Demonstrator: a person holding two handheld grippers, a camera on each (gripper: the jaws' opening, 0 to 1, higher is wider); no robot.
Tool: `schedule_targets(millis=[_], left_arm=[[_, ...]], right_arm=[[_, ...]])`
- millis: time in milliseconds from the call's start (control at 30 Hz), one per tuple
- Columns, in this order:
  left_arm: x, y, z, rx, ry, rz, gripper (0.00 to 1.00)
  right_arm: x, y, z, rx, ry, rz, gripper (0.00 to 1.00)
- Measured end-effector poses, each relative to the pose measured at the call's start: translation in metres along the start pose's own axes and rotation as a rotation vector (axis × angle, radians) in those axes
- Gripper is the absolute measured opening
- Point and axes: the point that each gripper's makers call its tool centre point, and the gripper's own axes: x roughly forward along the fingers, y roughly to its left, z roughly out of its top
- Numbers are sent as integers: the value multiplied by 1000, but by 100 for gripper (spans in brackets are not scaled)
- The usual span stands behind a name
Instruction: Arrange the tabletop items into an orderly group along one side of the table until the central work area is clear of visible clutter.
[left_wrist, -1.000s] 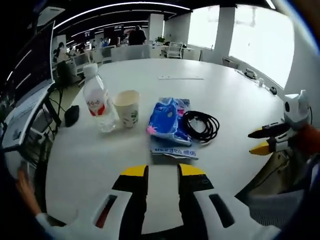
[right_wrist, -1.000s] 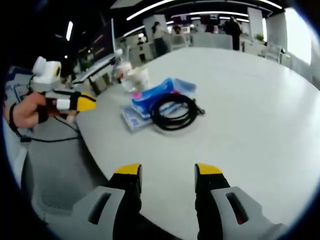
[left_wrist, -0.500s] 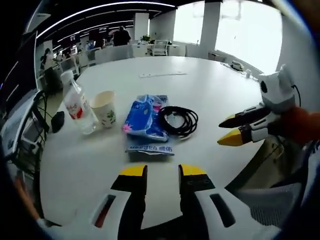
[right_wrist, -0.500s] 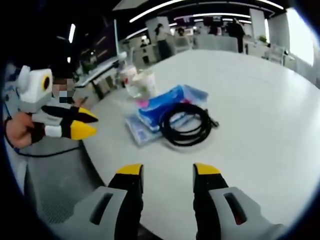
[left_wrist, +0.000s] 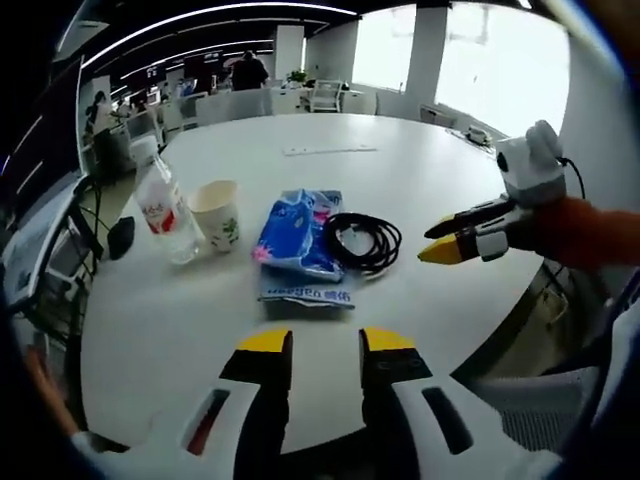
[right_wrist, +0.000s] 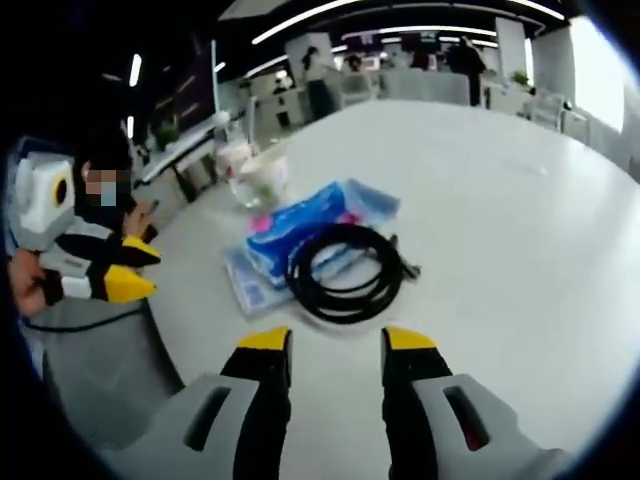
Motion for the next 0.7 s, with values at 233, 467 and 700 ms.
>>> schedule_targets(millis=[233,467,700], left_arm=[[-1,-2,1,5,0,-3,26],[-7,10,9,-16,-26,15,31],[-24,35,26,-89,-82,63,33]], right_arm=[[8,-17,4,161,-33,-42,31],[18,-24,14,165,-32,-44,31],[34,-37,33,126,-26,-47,31]])
